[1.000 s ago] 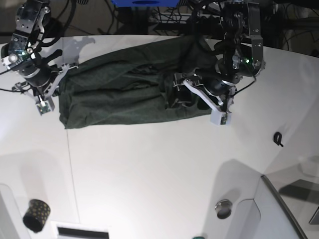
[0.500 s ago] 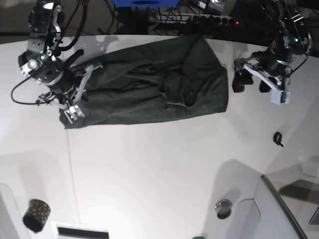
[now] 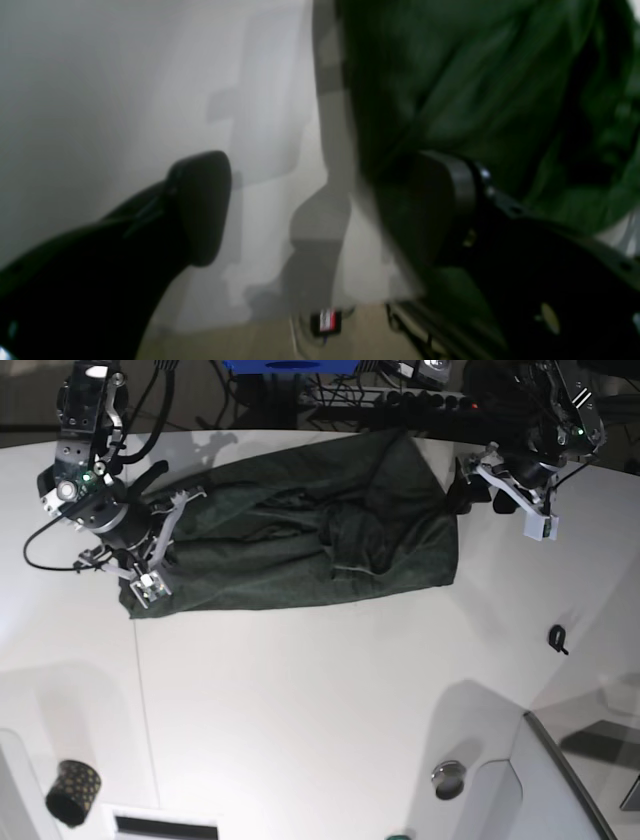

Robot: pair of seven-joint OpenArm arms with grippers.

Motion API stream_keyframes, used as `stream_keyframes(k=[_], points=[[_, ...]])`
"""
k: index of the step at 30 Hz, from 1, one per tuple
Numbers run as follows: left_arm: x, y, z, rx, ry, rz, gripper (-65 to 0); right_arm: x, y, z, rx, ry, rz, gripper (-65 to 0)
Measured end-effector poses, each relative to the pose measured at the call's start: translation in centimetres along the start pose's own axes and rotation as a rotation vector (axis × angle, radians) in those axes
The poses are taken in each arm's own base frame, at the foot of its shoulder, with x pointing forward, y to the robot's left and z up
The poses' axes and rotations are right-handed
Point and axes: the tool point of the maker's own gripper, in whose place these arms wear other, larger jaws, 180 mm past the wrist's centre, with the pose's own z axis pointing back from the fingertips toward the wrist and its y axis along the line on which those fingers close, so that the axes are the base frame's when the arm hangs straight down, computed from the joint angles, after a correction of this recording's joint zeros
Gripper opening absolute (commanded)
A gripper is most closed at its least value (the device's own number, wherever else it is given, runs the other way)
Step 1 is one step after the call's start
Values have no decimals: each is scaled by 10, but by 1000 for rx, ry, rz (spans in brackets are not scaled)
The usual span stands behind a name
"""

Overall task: Layout the t-shirt on the table in an organized manner, then fold the t-shirt properly
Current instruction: 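Release the strip and raise both grippers off the shirt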

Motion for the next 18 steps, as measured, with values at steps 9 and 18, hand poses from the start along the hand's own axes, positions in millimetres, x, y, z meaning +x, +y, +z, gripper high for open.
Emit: stream_keyframes(k=[9, 18], points=[[1, -1, -1, -4, -1, 2, -128, -12, -32, 3, -71, 0, -132, -594], [10, 39, 22, 102, -37, 22, -130, -57, -104, -3, 36, 43, -543, -183]])
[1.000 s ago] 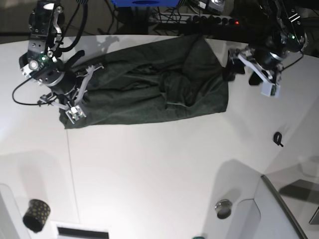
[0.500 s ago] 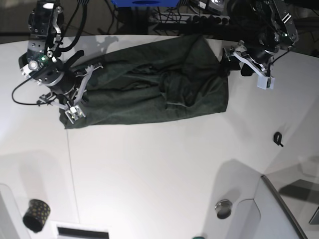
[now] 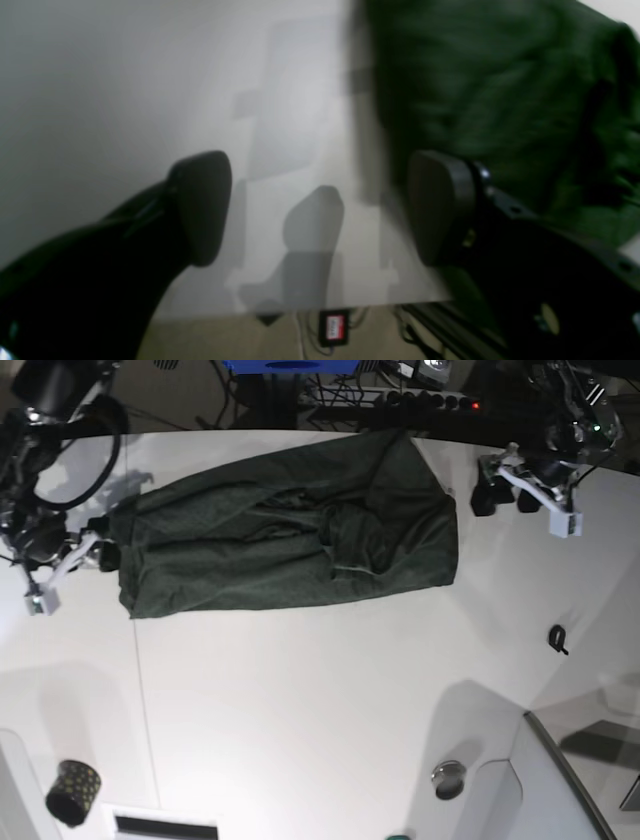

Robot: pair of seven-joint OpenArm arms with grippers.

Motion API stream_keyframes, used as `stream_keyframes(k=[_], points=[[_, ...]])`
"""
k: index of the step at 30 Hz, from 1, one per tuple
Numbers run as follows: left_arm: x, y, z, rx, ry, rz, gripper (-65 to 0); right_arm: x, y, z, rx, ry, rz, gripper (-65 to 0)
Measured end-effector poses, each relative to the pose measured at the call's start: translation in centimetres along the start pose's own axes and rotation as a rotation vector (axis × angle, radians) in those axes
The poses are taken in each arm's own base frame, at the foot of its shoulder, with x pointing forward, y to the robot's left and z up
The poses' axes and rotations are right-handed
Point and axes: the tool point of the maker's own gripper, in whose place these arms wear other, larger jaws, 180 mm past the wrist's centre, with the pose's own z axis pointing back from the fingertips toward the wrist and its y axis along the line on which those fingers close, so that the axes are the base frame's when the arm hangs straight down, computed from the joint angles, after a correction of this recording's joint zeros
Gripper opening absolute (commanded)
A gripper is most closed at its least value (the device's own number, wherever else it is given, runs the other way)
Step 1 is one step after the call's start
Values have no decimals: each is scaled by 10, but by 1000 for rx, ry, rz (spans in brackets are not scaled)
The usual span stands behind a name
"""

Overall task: Layout the t-shirt on the table in an organized manner, then fold the t-shirt properly
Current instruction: 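Release the strip and raise both grippers off the shirt, then grasp both ends of the green shirt strip with both grippers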

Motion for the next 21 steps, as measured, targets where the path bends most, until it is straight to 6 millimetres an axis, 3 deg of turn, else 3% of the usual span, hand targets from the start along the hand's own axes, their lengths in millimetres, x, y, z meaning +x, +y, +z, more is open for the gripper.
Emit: stream_keyframes(k=[4, 11, 21], points=[[5, 12, 5, 24, 1, -17, -132, 0, -11, -7, 140, -39, -167, -149], [7, 14, 6, 28, -2, -21, -132, -24, -20, -26, 232, 9, -373, -128], [13, 12, 5, 24, -14, -32, -132, -27, 39, -51, 363, 62, -293, -134]])
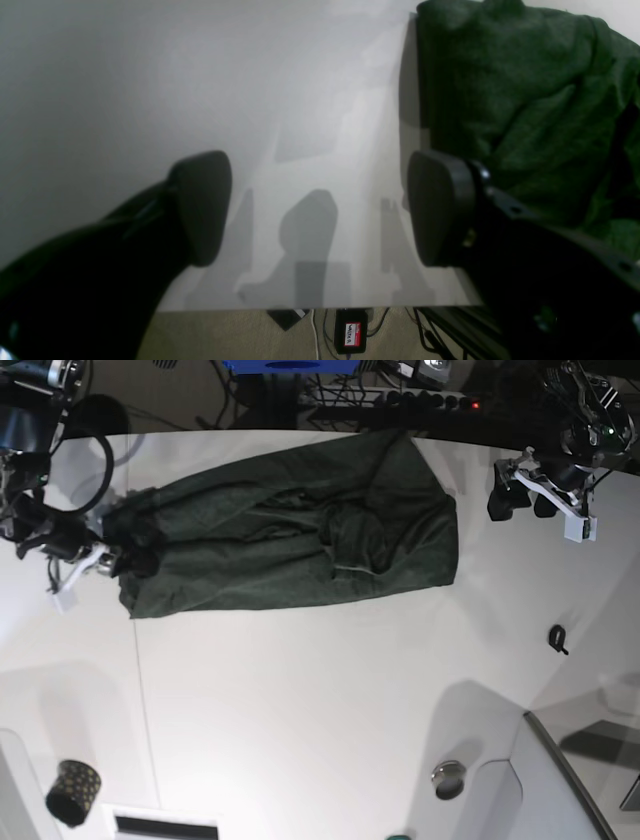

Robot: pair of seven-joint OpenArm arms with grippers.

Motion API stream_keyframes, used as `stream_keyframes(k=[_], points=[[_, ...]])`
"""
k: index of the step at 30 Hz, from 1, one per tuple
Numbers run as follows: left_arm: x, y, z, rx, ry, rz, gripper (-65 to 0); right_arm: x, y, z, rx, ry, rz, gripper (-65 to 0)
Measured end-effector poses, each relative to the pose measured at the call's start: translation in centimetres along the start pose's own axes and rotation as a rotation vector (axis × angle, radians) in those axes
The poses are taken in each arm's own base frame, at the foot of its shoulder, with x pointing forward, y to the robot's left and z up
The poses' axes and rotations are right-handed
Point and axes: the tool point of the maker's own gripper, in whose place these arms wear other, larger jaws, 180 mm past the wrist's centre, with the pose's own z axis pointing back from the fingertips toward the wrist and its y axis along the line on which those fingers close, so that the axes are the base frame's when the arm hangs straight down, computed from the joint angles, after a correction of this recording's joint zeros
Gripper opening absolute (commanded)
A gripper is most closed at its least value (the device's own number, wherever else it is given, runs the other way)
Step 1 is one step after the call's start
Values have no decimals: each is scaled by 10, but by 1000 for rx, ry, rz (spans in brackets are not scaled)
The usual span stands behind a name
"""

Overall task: Layout the t-shirt on the table in an organized manner, then fold the t-shirt properly
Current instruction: 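Grasp both ends of the green shirt strip with both grippers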

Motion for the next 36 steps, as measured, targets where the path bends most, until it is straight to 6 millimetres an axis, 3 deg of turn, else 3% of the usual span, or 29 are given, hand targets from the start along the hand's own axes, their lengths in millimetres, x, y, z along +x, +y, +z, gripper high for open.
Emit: stream_keyframes(k=[5, 7, 9, 13, 14, 21, 24, 31, 36], points=[[2, 4, 2, 8, -2, -5, -135, -11, 10, -8, 29, 24, 24, -135], [2, 2, 1, 4, 0, -8, -165, -16, 14, -9, 32, 41, 49, -135], [2, 1, 0, 1, 0, -8, -268, -23, 18, -10, 39, 56, 67, -135], [11, 2, -6, 6, -10, -14, -635, -26, 23, -12, 46, 79, 92, -135], [12, 3, -8, 17, 0, -29, -650, -26, 24, -13, 47, 82, 95, -135], [33, 42, -9, 252, 14, -170, -650, -32, 41, -26, 89, 92, 95, -135], [23, 49, -8, 288, 59, -211, -650, -31, 41, -26, 89, 92, 95, -135], [-15, 1, -45, 142, 158, -239, -650, -31, 41, -26, 89, 98, 100, -135], [-16, -31, -62, 95, 152, -233, -650, -32, 41, -26, 89, 99, 100, -146]])
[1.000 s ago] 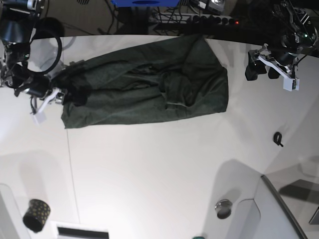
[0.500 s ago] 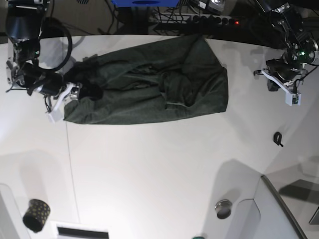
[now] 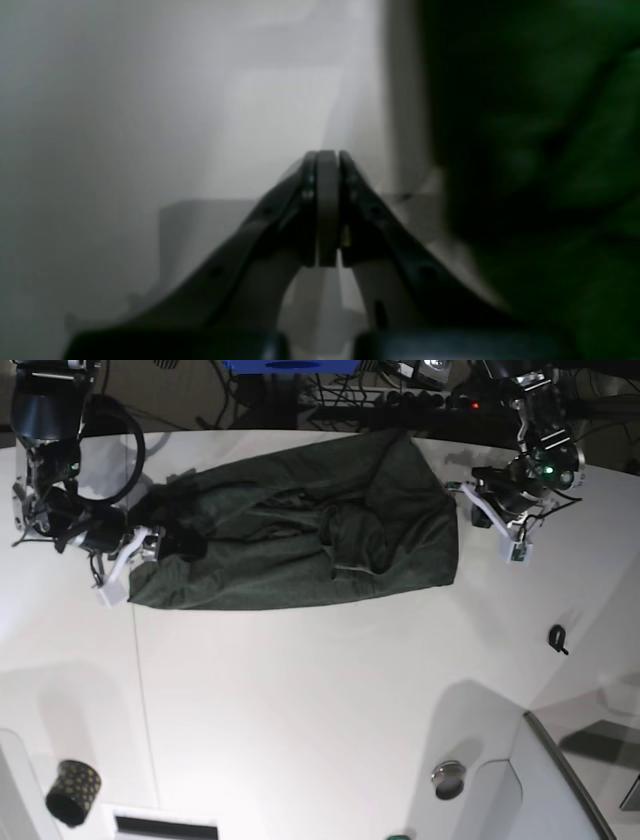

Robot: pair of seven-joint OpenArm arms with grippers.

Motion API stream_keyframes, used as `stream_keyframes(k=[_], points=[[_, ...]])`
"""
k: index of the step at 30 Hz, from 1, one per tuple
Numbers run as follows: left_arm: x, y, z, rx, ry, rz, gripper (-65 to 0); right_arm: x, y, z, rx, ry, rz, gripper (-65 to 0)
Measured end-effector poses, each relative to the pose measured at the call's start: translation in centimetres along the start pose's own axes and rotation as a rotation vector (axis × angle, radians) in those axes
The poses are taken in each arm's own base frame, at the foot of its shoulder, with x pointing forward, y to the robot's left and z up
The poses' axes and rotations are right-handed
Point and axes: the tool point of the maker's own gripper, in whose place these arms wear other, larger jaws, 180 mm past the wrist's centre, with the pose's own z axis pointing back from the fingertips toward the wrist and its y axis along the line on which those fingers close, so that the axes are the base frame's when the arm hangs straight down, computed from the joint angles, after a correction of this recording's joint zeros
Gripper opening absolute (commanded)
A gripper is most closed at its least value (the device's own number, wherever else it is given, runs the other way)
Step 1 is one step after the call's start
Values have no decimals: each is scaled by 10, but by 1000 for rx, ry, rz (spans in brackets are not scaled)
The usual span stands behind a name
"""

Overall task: Layout the t-shirt on the table in an organized manner, then fold the t-shirt properly
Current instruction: 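Grasp both ends of the green shirt strip with both grippers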

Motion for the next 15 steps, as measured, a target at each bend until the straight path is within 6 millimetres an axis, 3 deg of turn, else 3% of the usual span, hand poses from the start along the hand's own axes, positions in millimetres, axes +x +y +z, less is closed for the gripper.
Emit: stream_keyframes(k=[3, 7, 13, 15], points=[[14, -7, -9, 40, -7, 3, -650, -3, -2, 0, -12, 16, 7, -264], [30, -32, -16, 14, -83, -31, -650, -15, -6, 0, -22, 54, 0, -419], [39, -57, -23, -5, -89, -80, -650, -15, -5, 0, -24, 68, 6, -443], [45, -61, -25, -9, -100, -80, -650, -14, -6, -1, -28, 79, 14, -483]])
